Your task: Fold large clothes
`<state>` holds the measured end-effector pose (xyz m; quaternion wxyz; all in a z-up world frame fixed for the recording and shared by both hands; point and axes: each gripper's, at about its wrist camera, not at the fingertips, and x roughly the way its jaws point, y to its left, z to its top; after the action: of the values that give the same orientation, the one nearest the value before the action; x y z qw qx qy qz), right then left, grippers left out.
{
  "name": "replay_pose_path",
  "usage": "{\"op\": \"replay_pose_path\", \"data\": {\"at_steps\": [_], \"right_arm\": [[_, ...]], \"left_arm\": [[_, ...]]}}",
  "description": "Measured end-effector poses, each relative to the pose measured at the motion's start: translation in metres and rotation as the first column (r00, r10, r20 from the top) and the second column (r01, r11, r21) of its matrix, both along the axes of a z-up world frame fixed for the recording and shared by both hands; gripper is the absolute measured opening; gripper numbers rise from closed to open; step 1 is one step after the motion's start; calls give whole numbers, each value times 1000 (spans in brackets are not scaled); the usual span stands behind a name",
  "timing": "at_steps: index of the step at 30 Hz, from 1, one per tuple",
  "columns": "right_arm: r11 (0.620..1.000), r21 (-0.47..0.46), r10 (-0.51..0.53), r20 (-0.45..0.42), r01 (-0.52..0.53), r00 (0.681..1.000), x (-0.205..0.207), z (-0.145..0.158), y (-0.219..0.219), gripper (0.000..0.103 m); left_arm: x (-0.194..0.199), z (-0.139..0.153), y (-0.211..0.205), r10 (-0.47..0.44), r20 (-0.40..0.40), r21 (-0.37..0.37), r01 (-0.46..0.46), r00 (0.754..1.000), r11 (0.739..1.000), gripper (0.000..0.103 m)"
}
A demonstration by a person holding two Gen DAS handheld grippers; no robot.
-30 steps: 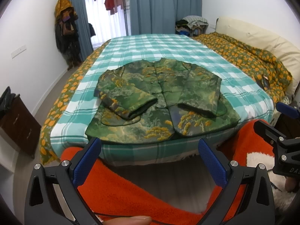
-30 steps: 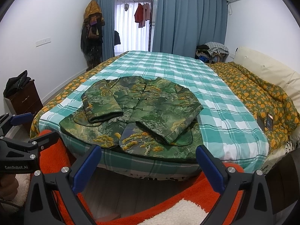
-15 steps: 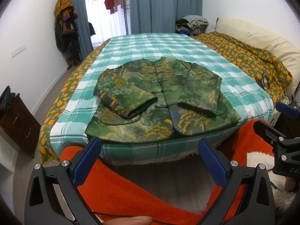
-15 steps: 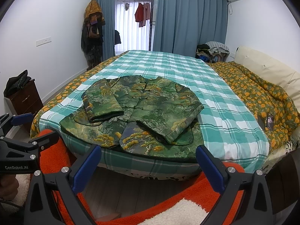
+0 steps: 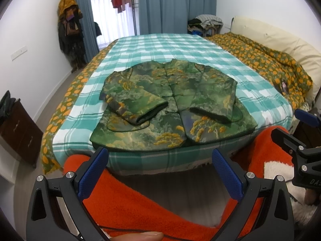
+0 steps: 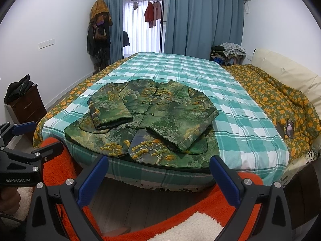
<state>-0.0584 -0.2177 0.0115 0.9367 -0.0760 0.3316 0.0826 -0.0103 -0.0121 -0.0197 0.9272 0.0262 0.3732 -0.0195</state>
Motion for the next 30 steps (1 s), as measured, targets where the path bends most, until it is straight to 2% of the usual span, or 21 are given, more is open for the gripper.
{"op": "replay_pose_path", "data": {"at_steps": [30], "right_arm": [[1000,0,-1,-5,1,1000,-1,0,0,102]], "left_arm": [[2,1,1,0,-5,-1,0,1000,1000,103]]}}
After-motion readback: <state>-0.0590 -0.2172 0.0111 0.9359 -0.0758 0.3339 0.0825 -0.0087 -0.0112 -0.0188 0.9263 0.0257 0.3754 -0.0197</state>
